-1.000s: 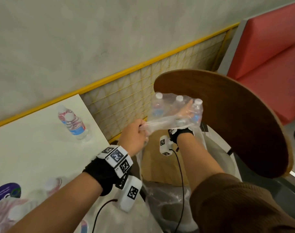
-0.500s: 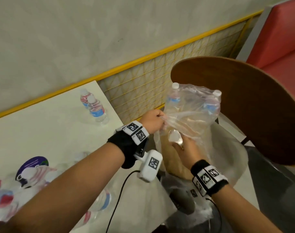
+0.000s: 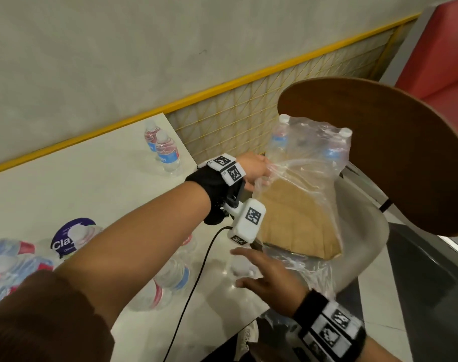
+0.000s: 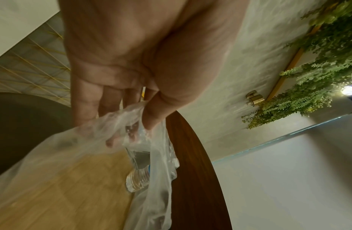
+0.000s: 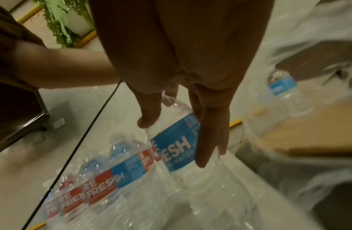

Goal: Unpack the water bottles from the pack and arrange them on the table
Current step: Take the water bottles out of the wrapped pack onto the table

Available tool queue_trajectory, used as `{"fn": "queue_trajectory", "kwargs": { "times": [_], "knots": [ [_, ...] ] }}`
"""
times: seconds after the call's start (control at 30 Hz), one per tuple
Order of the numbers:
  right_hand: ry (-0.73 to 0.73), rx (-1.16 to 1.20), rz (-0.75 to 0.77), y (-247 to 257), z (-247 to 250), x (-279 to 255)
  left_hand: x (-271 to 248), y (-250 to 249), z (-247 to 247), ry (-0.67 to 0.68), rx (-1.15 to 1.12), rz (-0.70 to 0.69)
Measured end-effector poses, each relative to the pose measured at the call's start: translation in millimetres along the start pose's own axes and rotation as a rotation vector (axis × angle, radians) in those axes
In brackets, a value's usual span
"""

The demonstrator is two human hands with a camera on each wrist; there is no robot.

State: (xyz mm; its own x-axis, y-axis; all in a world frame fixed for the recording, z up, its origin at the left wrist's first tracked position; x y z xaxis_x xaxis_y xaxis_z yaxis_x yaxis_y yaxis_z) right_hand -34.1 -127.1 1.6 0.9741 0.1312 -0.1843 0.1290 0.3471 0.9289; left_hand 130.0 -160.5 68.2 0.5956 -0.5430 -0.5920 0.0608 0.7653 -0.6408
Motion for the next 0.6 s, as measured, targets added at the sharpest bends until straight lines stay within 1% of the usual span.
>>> {"fn": "queue_trajectory", "kwargs": {
  "times": [0.03,0.1,0.13,0.2,0.23,0.33,0.4,0.43,0.47,0.5,0.53,0.6],
  "knots": [
    [-0.005,0.013,-0.016,-4,-9,9,-1,-1,2,-0.008,0.006,-0.003],
    [-0.065,0.080,-0.064,-9,-19,28,-2,-1,3,0.002,0.044,0.004],
    [-0.094,0.100,-0.078,-8,-23,37,-3,-1,2,0.014,0.068,0.016],
    [-0.107,0.097,-0.086,0,-30,54,-4,-3,1,0.018,0.106,0.020],
    [-0.090,0.106,-0.102,3,-35,61,-5,-4,0,0.016,0.120,0.014],
    [0.021,0.143,-0.142,9,-59,74,-5,-4,-2,0.001,0.168,0.002],
    [0.078,0.126,-0.155,14,-59,73,-1,-2,-1,-0.038,0.210,-0.013],
    [0.087,0.117,-0.137,20,-49,70,0,0,1,-0.063,0.237,-0.023],
    [0.079,0.084,-0.103,22,-31,67,3,-1,3,-0.098,0.280,-0.044],
    [0.051,0.039,-0.101,18,-7,63,6,-2,6,-0.140,0.323,-0.065],
    [0.004,0.041,-0.144,4,20,61,9,-4,8,-0.188,0.346,-0.089],
    [-0.192,0.113,-0.298,-32,86,55,13,-7,11,-0.272,0.282,-0.116]
  ]
}}
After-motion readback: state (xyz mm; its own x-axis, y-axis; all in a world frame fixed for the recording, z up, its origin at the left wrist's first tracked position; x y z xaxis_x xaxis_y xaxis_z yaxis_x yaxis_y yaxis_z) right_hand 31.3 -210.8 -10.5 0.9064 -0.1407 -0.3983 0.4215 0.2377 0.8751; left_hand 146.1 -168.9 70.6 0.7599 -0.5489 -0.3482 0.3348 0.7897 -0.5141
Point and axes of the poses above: each hand's wrist, its own x-axis towards the middle knuckle, its own z-axis out of the back of the hand, y = z × x, the point moved 8 cm from there along x, towards the middle knuckle, and after that the axes turned 15 degrees about x, right-handed, at the moved point
